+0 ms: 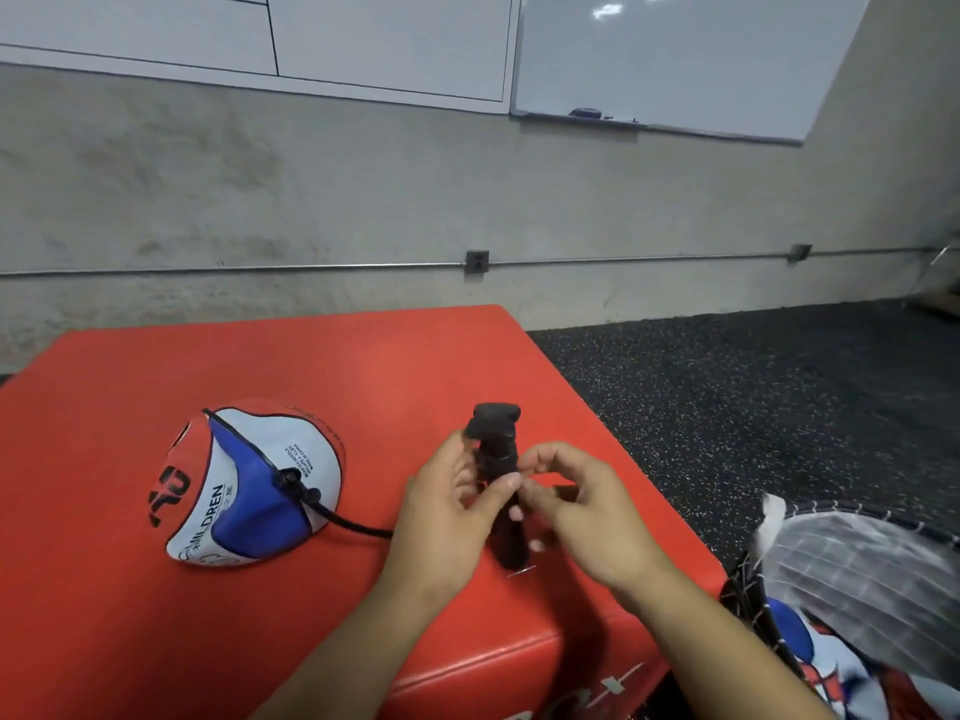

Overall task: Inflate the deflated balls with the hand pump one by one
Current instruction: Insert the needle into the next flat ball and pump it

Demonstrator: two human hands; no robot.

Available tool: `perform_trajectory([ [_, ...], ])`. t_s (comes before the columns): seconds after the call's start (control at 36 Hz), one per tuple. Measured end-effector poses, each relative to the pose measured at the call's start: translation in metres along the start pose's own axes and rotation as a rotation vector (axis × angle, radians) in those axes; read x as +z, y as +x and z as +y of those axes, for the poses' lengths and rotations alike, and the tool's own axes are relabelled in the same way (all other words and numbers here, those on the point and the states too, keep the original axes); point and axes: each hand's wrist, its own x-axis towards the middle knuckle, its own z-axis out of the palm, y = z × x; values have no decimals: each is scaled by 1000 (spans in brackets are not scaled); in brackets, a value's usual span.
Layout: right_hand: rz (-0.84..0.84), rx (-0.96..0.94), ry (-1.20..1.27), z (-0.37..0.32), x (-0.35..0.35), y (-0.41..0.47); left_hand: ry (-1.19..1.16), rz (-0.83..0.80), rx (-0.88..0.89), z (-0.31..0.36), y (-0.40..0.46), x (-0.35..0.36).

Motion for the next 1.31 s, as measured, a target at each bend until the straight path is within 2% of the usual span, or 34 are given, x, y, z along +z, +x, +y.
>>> perform_trajectory([
  [0.08, 114, -159, -275, -13, -22, -13, 60, -90, 54, 7, -11, 6],
  [0.14, 135, -269, -373, -26, -40, -26, 131, -133, 98, 12, -18, 11],
  [0.28, -128, -406, -739, -47, -65, -53, 283, -182, 205, 20, -29, 22],
  [0.42, -121, -458, -873, -57, -67, -56, 345, -213, 179, 20, -32, 28],
  [0.56, -99, -422, -924, -64, -77, -46, 370, -253, 132, 23, -30, 30],
  [0.67, 67, -409, -837, -66, -92, -37, 397, -283, 139, 23, -30, 34],
  [0.81, 369, -442, -641, -85, -112, -30, 404, -318, 132, 20, -28, 40],
  [0.89, 455, -418, -596, -91, -117, -28, 382, -315, 127, 16, -25, 38],
  [1.14, 444, -404, -723, -97, -84, -22, 220, -222, 39, 1, -20, 32],
  [1.31, 274, -294, -803, -72, -58, -20, 108, -178, -23, 0, -24, 33],
])
